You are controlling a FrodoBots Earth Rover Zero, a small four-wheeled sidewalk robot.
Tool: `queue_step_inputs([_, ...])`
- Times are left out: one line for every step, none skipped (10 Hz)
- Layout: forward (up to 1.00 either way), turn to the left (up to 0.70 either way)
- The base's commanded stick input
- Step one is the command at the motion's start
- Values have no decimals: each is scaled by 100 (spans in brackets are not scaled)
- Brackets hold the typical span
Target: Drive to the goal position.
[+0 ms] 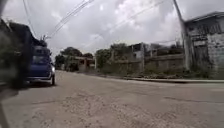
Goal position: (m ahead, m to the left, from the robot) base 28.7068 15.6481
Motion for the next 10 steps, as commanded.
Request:
queue_step_inputs([70, 35])
queue_step_inputs([70, 35])
queue_step_inputs([70, 35])
queue_step_inputs([70, 29])
queue_step_inputs([70, 12])
queue_step_inputs([70, 0])
queue_step_inputs([70, 0])
queue_step_inputs([70, 0])
queue_step_inputs([70, 0])
queue_step_inputs([70, 0])
